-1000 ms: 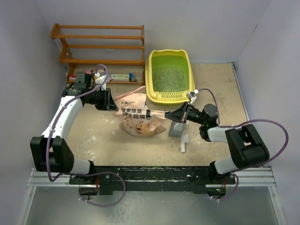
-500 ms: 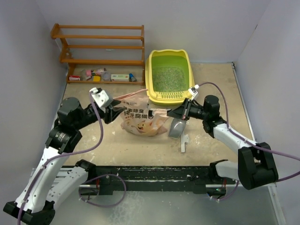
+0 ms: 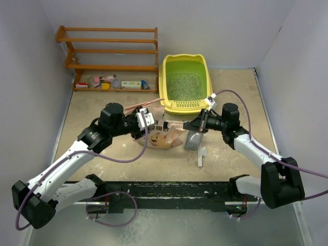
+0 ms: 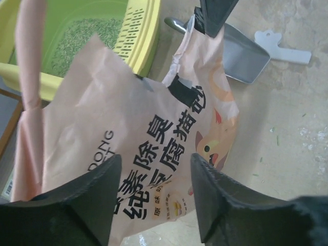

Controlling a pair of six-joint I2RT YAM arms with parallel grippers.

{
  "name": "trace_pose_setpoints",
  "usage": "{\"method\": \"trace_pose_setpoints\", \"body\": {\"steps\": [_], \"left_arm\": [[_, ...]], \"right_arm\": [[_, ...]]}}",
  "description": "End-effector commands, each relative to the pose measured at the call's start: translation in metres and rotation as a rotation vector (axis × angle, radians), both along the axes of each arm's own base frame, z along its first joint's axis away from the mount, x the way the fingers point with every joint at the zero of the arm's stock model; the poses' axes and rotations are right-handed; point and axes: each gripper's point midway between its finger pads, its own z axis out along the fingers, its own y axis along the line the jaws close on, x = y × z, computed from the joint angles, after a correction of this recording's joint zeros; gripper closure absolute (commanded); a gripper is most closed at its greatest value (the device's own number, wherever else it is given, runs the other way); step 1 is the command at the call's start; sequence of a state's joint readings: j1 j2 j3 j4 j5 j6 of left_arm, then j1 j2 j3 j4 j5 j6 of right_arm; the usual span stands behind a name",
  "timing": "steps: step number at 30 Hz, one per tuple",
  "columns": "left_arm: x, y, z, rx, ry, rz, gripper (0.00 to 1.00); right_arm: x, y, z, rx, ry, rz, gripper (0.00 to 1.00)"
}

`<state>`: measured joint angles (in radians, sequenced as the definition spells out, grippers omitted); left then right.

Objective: Fill the litter box with clean litter

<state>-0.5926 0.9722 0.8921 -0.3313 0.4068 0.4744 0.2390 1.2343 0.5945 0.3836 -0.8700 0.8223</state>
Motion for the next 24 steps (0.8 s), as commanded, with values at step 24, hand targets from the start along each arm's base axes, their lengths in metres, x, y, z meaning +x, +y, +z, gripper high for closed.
{"method": "trace_pose_setpoints", "body": {"steps": [24], "left_arm": [[0.014,-0.014,-0.088,0.368,-0.131,-0.132,0.15]], "right_arm": [[-0.009,0.0,0.02,-0.036,-0.074,0.083,1.0]]}}
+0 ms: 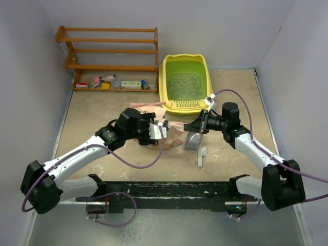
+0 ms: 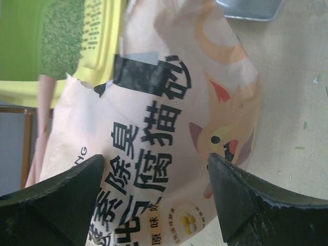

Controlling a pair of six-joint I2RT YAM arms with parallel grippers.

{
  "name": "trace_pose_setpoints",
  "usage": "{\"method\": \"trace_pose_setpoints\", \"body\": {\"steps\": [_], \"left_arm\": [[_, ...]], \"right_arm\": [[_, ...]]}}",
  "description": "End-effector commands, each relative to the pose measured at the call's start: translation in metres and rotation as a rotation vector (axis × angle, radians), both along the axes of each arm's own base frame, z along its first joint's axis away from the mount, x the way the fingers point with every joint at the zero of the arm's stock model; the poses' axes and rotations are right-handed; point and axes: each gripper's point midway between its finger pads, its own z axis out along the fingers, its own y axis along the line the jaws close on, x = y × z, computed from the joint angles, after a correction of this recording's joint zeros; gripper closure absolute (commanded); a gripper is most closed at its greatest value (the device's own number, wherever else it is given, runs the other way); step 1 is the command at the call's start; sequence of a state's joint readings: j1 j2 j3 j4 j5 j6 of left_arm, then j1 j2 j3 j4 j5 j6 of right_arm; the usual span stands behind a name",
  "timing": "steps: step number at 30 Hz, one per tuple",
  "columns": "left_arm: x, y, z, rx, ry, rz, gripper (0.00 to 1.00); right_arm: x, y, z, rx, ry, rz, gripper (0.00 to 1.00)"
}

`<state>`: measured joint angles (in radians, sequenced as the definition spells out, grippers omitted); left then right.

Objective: Fill the litter box with clean litter

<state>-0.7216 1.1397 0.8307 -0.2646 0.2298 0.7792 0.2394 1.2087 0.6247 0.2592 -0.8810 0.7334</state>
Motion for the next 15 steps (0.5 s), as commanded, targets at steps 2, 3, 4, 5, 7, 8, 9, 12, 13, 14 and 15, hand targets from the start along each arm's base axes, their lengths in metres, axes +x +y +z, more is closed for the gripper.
{"method": "trace_pose_setpoints", "body": {"steps": [2,3,4,5,7,8,9,12,13,14,15], "left_arm": [[-0.004,0.004,-0.03,0.076,0.038,-0.018,0.16],[-0.004,0.004,-0.033,0.08,0.044,-0.017,0.18],[-0.004,0.005,-0.036,0.089,0.046,-0.013,0.22],[-0.002,0.007,-0.039,0.1,0.046,-0.002,0.28],[-0.002,0.01,-0.044,0.126,0.061,0.006,0.44],[-0.003,0.01,-0.042,0.128,0.062,-0.003,0.54],[-0.002,0.008,-0.038,0.116,0.055,-0.004,0.67],[0.003,0.005,-0.024,0.07,0.056,0.036,1.0],[0.004,0.004,-0.022,0.061,0.06,0.047,1.0],[0.004,0.004,-0.021,0.054,0.062,0.052,1.0],[0.005,0.004,-0.02,0.049,0.064,0.058,1.0]], "right_arm": [[-0.002,0.001,0.021,-0.01,-0.068,0.06,1.0],[-0.002,0.0,0.019,-0.025,-0.078,0.068,1.0],[-0.001,-0.001,0.02,-0.045,-0.093,0.074,1.0],[-0.001,-0.003,0.019,-0.076,-0.103,0.08,1.0],[0.001,-0.009,0.014,-0.146,-0.123,0.084,1.0],[0.002,-0.011,0.012,-0.173,-0.136,0.086,1.0],[0.004,-0.013,0.011,-0.2,-0.15,0.088,1.0],[0.009,-0.019,0.006,-0.262,-0.182,0.094,1.0],[0.012,-0.019,0.006,-0.268,-0.187,0.095,1.0],[0.013,-0.018,0.006,-0.267,-0.187,0.099,1.0],[0.014,-0.017,0.008,-0.263,-0.189,0.1,1.0]]}}
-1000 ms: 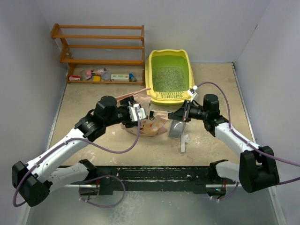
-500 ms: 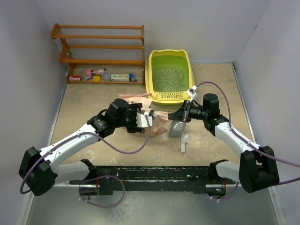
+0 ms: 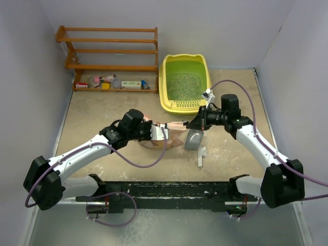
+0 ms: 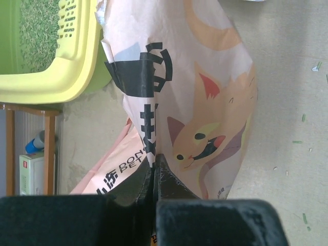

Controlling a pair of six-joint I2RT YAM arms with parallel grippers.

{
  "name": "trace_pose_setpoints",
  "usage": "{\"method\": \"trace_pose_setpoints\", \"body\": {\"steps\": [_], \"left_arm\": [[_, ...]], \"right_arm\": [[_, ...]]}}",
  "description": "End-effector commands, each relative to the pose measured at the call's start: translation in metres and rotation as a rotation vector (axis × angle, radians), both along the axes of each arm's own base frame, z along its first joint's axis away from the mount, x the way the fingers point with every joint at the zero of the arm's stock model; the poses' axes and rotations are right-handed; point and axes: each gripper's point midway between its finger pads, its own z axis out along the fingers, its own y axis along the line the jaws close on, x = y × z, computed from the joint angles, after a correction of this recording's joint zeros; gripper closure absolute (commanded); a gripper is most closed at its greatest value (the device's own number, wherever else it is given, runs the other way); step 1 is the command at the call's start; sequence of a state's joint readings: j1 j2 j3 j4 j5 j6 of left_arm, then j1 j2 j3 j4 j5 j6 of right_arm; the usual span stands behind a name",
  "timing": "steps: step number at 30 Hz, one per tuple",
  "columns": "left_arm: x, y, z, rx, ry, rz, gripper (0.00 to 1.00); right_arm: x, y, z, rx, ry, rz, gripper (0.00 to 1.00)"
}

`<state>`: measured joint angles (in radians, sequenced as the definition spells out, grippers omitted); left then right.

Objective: Fill the litter box with clean litter

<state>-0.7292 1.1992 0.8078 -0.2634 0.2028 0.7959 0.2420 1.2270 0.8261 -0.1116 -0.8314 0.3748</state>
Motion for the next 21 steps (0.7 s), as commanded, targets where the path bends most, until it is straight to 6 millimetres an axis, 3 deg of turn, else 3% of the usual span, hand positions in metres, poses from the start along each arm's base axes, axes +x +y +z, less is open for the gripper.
{"method": "trace_pose_setpoints", "body": {"steps": [1,6,8,11,13,15,18,21], "left_arm": [[0.005,0.0,0.011,-0.033,0.022,0.063,1.0],[0.014,-0.001,0.025,-0.095,-0.04,0.102,1.0],[0.018,0.002,0.029,-0.104,-0.068,0.128,1.0],[0.023,0.006,0.031,-0.086,-0.078,0.16,1.0],[0.025,0.005,0.034,-0.087,-0.074,0.167,1.0],[0.026,0.001,0.042,-0.111,-0.068,0.177,1.0],[0.026,-0.004,0.052,-0.145,-0.05,0.181,1.0],[0.024,-0.009,0.058,-0.176,-0.031,0.173,1.0]], "right_arm": [[0.008,-0.004,0.004,-0.055,-0.048,0.022,1.0],[0.005,0.009,0.027,0.061,-0.001,0.053,0.98],[0.004,0.009,0.034,0.074,0.022,0.037,0.87],[0.002,0.0,0.04,-0.006,-0.027,0.0,0.59],[-0.001,-0.007,0.046,-0.096,-0.105,-0.003,0.52],[-0.006,-0.007,0.051,-0.162,-0.182,0.017,0.49],[-0.015,0.009,0.058,-0.183,-0.315,0.075,0.48],[-0.016,0.015,0.045,-0.277,-0.423,0.105,0.49]]}}
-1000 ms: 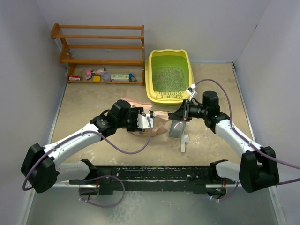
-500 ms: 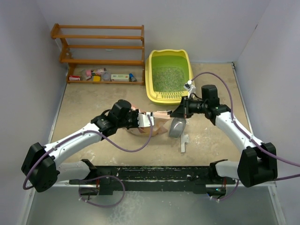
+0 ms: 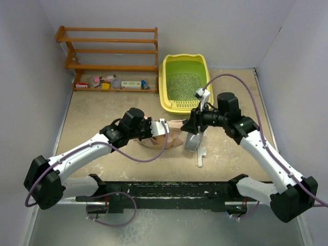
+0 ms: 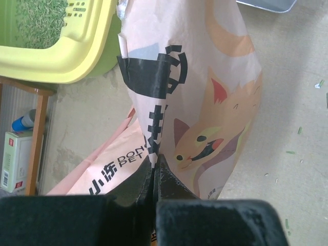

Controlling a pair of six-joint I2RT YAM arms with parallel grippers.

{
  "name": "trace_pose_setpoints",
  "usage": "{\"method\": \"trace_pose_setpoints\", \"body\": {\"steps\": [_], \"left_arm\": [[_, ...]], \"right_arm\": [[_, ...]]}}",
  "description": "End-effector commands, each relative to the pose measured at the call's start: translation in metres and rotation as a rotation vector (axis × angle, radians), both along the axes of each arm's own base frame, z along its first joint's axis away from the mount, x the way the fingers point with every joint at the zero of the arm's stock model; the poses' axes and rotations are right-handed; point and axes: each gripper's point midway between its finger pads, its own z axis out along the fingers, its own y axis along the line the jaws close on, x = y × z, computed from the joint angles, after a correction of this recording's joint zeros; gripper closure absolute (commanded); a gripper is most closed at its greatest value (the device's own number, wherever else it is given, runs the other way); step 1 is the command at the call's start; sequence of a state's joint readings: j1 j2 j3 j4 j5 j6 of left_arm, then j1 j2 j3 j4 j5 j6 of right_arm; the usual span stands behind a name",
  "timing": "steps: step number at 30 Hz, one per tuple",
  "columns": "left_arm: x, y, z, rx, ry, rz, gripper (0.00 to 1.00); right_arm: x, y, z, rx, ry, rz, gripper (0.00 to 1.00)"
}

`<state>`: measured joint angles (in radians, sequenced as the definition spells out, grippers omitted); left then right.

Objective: Fill the litter box with clean litter

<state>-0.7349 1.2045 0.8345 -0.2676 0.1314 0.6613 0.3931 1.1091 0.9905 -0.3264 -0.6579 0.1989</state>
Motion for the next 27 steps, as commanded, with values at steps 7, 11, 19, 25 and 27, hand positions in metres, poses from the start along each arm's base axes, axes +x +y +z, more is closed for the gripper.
{"method": "trace_pose_setpoints", "body": {"steps": [7,11,19,25,27], "left_arm": [[0.011,-0.019,0.055,-0.18,-0.057,0.028,1.0],[0.009,-0.018,0.056,-0.191,-0.06,0.027,1.0],[0.01,-0.021,0.048,-0.187,-0.042,0.03,1.0],[0.011,-0.021,0.045,-0.183,-0.035,0.032,1.0],[0.011,-0.021,0.045,-0.184,-0.032,0.033,1.0]], "right_arm": [[0.037,0.001,-0.022,-0.255,-0.347,-0.027,0.48],[0.048,0.013,-0.025,-0.256,-0.377,0.005,0.47],[0.03,0.03,-0.033,-0.293,-0.38,0.101,0.43],[0.016,0.029,-0.037,-0.299,-0.393,0.115,0.41],[0.014,0.029,-0.033,-0.288,-0.409,0.109,0.41]]}}
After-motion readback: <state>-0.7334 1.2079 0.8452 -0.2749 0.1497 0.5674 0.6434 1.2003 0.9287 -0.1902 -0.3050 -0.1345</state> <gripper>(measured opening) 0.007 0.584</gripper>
